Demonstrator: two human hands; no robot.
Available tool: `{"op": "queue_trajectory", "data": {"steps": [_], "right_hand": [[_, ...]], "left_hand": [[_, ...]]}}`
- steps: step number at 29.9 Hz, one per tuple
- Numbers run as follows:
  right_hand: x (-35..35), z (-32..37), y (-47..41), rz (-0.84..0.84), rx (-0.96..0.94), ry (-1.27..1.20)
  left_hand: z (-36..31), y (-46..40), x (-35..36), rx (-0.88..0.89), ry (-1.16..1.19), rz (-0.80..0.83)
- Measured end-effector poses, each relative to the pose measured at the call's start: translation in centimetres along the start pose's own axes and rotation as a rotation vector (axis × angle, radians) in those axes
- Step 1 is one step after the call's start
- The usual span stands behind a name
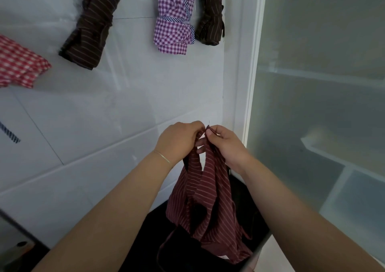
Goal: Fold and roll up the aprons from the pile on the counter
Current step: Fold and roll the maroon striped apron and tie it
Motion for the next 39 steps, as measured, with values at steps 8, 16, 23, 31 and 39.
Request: {"op": "queue_trajectory", "data": {"steps": [8, 16, 23, 31, 39], "right_hand": [[-2.3, 2.1, -1.0, -0.088, 0.021, -0.263], [-0.5, 2.3, -0.8, 0.038, 0.073, -0.157], [-0.3, 10.8, 1.7, -0.288, -0.808, 0.476], [1.4, 7.0, 2.0, -0.131, -0.973, 0.845], [-1.7, 3.1, -1.6, -0.195, -0.472, 0.909]], "left_hand": [[-0.9, -0.2, -4.0, 0.029, 0.712, -0.062], [0.1, -1.6, -5.8, -0.186, 0.985, 0.103], [1.7, -0.8, -3.6, -0.597, 1.372, 0.204], [5.5, -0.9, -1.7, -0.679, 0.924, 0.103], [6.3, -0.4, 0.4, -0.811, 1.178, 0.216]]}}
Point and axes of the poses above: each hand's wrist, its own y-axis away from the middle knuckle, its own x-axis out of the palm, z = x × y, the point moved 8 cm from there along -y, towards the middle knuckle, and after that the axes turned 13 degrees about -z, right-handed, at the moved point
